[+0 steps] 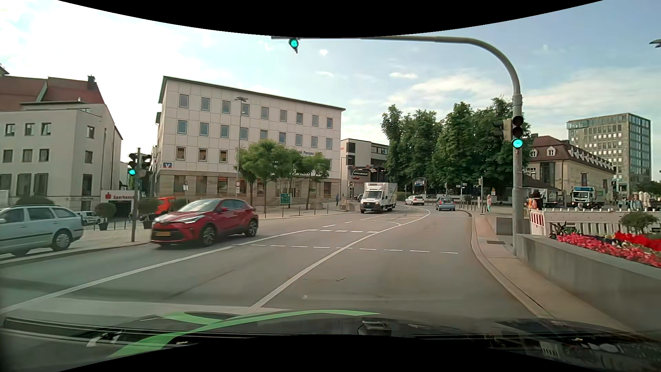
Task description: Follow the waypoints while adhering to traffic rules and regulations
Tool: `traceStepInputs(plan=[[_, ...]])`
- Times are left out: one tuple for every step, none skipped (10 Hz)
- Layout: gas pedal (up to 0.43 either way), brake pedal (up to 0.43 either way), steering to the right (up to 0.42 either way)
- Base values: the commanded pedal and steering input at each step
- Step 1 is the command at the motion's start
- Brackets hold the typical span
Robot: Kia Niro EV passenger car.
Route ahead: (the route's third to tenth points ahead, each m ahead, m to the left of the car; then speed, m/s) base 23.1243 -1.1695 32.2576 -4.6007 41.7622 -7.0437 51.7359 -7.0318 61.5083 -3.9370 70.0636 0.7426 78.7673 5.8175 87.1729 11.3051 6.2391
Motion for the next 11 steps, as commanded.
traceStepInputs(plan=[[0.15, 0.0, 0.139], [0.15, 0.0, 0.138], [0.15, 0.0, 0.138], [0.15, 0.0, 0.138], [0.15, 0.0, 0.138], [0.15, 0.0, 0.135], [0.15, 0.0, 0.131], [0.15, 0.0, 0.13], [0.15, 0.0, 0.127], [0.15, 0.0, 0.122], [0.15, 0.0, 0.112]])
